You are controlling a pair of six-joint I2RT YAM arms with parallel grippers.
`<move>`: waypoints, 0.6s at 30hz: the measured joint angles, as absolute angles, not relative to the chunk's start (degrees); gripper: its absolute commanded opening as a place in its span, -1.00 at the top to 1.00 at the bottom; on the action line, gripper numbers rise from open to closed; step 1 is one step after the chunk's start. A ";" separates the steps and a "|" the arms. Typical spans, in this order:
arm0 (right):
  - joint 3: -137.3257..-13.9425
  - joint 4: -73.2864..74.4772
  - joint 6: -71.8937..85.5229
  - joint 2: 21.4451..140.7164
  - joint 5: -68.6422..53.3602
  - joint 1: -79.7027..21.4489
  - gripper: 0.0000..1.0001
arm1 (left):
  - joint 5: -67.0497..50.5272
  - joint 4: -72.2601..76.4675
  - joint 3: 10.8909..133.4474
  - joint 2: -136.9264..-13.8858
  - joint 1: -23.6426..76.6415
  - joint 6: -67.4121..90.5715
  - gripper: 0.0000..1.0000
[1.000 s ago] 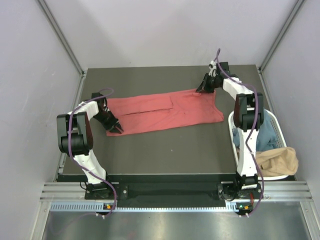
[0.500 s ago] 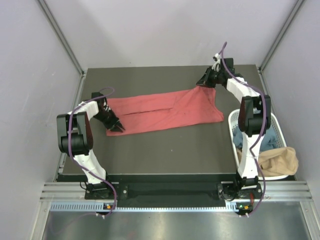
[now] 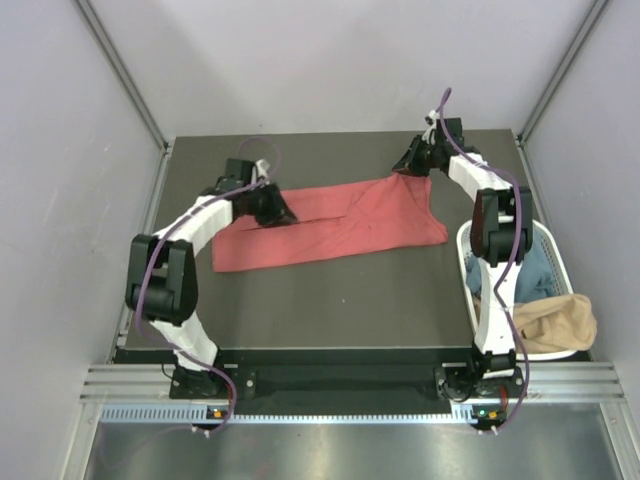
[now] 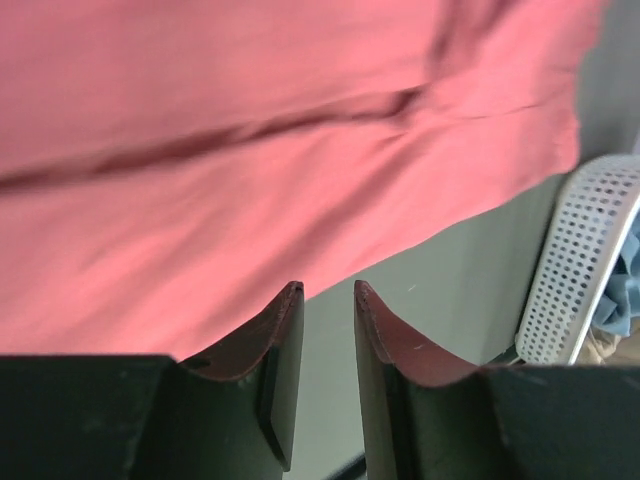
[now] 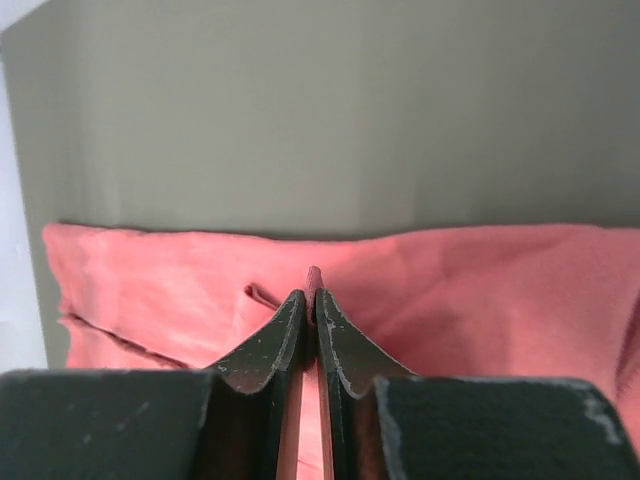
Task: Fold and stack the t-shirts
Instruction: Fold the tshirt
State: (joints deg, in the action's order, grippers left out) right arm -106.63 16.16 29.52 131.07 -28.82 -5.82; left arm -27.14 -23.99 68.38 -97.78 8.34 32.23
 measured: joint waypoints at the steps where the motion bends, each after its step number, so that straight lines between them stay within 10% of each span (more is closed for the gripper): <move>1: -106.63 16.67 29.26 131.07 -28.36 -5.82 0.81 | -26.96 -22.11 69.63 -98.87 10.33 32.84 0.37; 18: -99.92 20.36 23.57 127.11 -25.17 -5.72 0.78 | -17.52 -0.67 102.54 -135.83 22.33 44.23 0.38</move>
